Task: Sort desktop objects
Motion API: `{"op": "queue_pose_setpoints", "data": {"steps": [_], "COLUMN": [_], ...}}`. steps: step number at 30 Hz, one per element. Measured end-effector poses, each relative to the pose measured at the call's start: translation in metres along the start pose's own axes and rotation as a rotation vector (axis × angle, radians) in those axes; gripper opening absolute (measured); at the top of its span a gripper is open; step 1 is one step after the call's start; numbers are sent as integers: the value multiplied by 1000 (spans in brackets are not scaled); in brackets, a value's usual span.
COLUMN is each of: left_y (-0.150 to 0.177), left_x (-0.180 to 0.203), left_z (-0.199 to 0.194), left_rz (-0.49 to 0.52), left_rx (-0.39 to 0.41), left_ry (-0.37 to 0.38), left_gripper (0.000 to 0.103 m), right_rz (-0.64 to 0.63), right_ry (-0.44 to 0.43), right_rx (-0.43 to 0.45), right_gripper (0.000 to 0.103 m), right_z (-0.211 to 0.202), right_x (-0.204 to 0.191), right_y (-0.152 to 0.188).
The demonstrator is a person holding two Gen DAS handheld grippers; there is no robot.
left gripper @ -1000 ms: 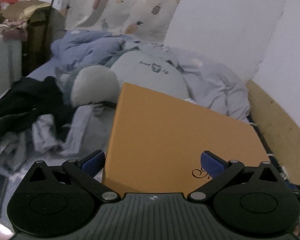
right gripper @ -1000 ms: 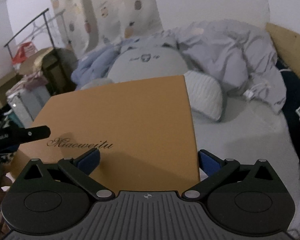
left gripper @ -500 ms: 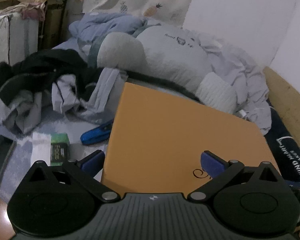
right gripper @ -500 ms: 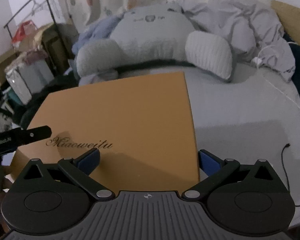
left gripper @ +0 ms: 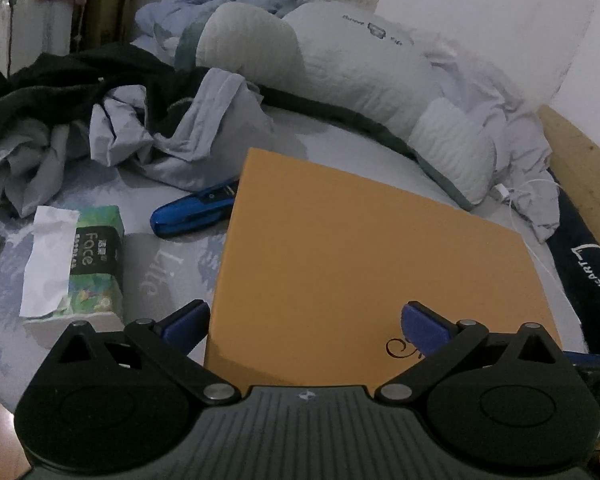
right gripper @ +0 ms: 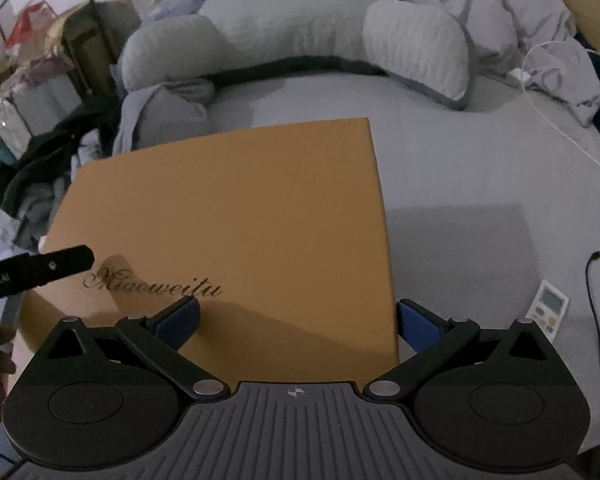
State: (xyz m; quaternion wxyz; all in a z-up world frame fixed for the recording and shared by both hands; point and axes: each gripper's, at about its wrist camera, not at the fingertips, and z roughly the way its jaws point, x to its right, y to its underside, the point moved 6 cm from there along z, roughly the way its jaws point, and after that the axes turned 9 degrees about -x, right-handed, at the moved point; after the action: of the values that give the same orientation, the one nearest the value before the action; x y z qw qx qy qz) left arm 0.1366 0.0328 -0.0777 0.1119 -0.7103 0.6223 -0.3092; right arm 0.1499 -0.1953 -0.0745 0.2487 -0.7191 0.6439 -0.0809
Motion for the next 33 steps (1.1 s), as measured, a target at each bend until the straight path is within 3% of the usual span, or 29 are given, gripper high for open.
{"op": "queue_pose_setpoints", "data": {"steps": [7,20,33], "left_y": [0,15,28], "left_x": [-3,2,-1], "left_z": [10,20,34], "left_rz": [-15,55,74], "left_rx": [-29,-51,-32], "left_ry": [2,-58,-75], "left_gripper": [103,103,103], "right_rz": [21,9,13], "right_ry": [-4,14,14], "right_rx": [-45,-72,-102], "right_gripper": [103,103,103], "right_z": [11,26,48], "right_x": [5,7,11], "right_y": [-11,-6,3]}}
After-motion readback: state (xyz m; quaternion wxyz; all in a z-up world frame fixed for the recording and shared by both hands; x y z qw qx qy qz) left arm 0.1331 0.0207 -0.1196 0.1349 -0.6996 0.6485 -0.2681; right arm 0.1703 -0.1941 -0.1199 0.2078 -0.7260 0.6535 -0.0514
